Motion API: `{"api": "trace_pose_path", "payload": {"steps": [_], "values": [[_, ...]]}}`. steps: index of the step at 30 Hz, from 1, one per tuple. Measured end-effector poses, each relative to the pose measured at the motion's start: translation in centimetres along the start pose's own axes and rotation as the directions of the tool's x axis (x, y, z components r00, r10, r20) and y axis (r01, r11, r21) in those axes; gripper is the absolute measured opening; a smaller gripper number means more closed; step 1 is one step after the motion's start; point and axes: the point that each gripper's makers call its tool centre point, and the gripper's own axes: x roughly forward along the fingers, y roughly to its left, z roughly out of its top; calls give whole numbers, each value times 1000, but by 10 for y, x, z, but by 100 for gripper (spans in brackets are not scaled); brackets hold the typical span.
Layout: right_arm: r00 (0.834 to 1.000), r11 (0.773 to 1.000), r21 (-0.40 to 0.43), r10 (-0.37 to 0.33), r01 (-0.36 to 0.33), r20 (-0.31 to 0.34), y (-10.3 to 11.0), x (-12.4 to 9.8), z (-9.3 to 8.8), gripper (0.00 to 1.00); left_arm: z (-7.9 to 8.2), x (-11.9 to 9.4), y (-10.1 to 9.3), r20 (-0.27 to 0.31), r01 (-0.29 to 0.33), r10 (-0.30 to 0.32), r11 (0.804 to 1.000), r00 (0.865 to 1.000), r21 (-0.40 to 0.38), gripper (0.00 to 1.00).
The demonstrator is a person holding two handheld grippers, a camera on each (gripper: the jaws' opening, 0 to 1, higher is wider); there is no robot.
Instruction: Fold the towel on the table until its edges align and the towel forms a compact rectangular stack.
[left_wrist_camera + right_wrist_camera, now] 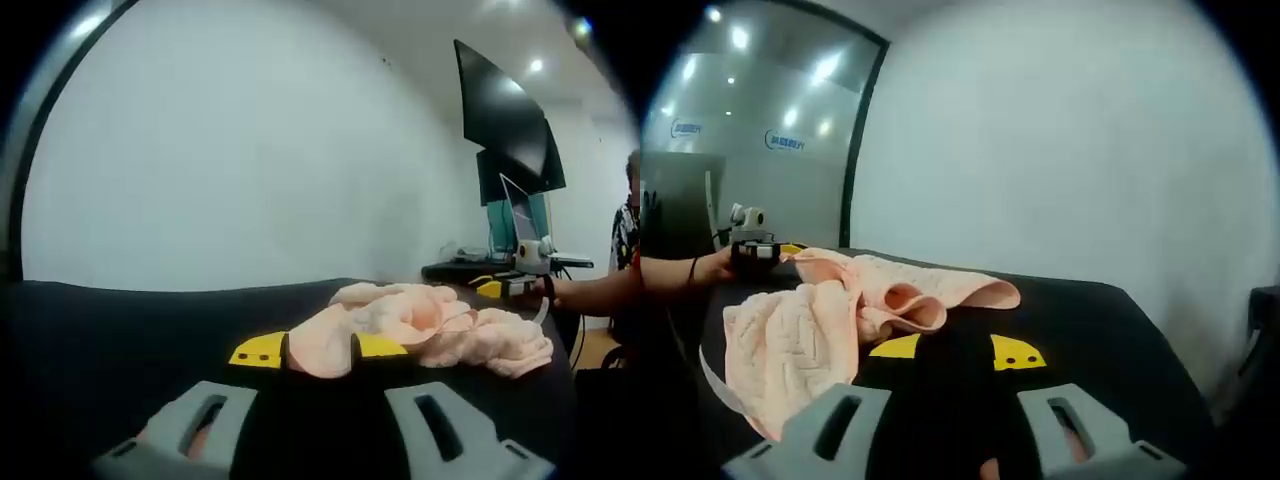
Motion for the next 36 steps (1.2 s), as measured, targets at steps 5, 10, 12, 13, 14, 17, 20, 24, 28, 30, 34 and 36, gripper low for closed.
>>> {"api": "trace_pose_path", "payload": {"steps": [5,10,12,13,14,17,20,24,28,30,34,36], "values": [[1000,1000,-3,6,-6,-2,2,1,0,22,0,0,0,-2,0,0,1000,1000,2,28],[1000,1000,0,12,-12,0,5,0,0,22,0,0,-1,-1,0,0,1000,1000,1,28],[1000,1000,-1,7,-7,-1,4,0,0,22,-1,0,-1,-4,0,0,1000,1000,4,28],[1000,1000,0,7,-7,-1,4,-1,0,22,-1,1,0,-5,-1,1,1000,1000,4,28],[1000,1000,0,8,-8,0,4,-1,0,22,-2,1,1,-6,-2,2,1000,1000,5,28],[1000,1000,-1,4,-4,4,2,-1,1,22,-2,1,0,-8,-3,3,1000,1000,6,28],[1000,1000,-2,4,-4,4,3,-2,1,22,-2,1,0,-10,-2,2,1000,1000,7,28],[1000,1000,-3,4,-4,-1,1,-1,0,22,-2,1,-1,-10,0,0,1000,1000,9,28],[1000,1000,-2,7,-7,1,1,1,0,22,-1,1,-1,-5,2,-2,1000,1000,7,28],[1000,1000,-2,7,-7,1,1,1,0,22,-1,1,-1,-5,3,-3,1000,1000,7,28],[1000,1000,0,4,-4,18,2,-2,5,22,0,1,-3,-3,6,-6,1000,1000,9,28],[1000,1000,10,-2,2,18,1,0,5,22,0,1,-4,-2,7,-7,1000,1000,11,28]]}}
